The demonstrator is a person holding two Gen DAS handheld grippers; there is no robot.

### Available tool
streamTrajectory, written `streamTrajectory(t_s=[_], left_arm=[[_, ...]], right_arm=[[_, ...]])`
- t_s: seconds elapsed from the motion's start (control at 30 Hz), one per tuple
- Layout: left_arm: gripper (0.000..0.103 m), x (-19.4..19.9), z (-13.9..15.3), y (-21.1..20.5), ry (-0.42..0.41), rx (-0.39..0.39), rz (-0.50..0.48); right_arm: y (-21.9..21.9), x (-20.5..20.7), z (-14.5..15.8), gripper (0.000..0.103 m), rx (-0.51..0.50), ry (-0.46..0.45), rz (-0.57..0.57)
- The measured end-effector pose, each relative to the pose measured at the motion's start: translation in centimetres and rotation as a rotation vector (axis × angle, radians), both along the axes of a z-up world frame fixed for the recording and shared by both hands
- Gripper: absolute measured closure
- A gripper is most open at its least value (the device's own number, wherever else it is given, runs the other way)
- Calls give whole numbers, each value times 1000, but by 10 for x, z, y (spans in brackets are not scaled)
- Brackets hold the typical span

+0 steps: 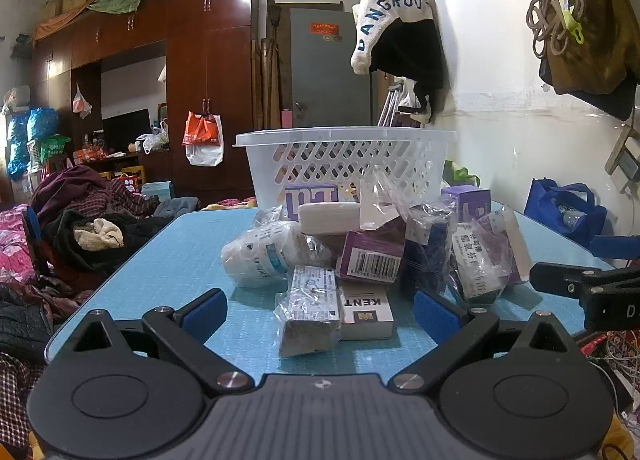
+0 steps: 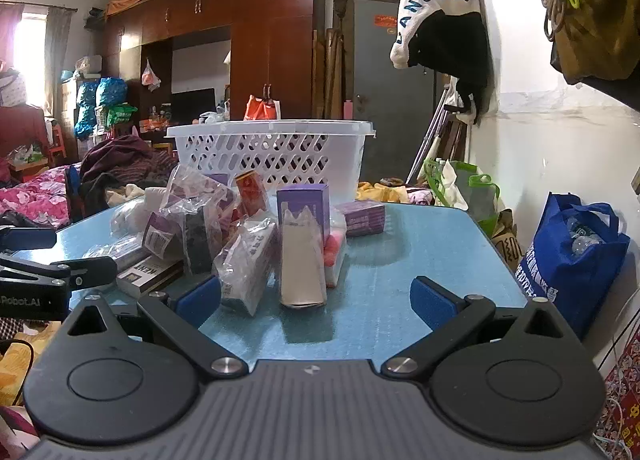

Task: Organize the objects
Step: 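Move both tools toward the pile of packaged items on the table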

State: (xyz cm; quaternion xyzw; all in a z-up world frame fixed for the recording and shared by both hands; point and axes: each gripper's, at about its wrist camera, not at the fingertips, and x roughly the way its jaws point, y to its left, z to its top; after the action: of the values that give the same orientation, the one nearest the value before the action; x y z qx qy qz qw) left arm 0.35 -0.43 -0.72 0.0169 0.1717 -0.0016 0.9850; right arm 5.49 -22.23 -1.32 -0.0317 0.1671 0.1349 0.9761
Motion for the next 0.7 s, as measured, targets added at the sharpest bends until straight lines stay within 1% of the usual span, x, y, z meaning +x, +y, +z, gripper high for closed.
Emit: streamTrajectory(t_s=[0.27,0.43,0.7], left_arm=[[2,1,-1,-2,1,-1,-1],[2,0,-1,-3,1,2,-6],[2,-3,0,-3,-20,3,-29]], right_arm=[[3,1,-3,0,6,23,26],[2,1,-3,0,11,20,29],[2,1,-3,0,13,20,31]])
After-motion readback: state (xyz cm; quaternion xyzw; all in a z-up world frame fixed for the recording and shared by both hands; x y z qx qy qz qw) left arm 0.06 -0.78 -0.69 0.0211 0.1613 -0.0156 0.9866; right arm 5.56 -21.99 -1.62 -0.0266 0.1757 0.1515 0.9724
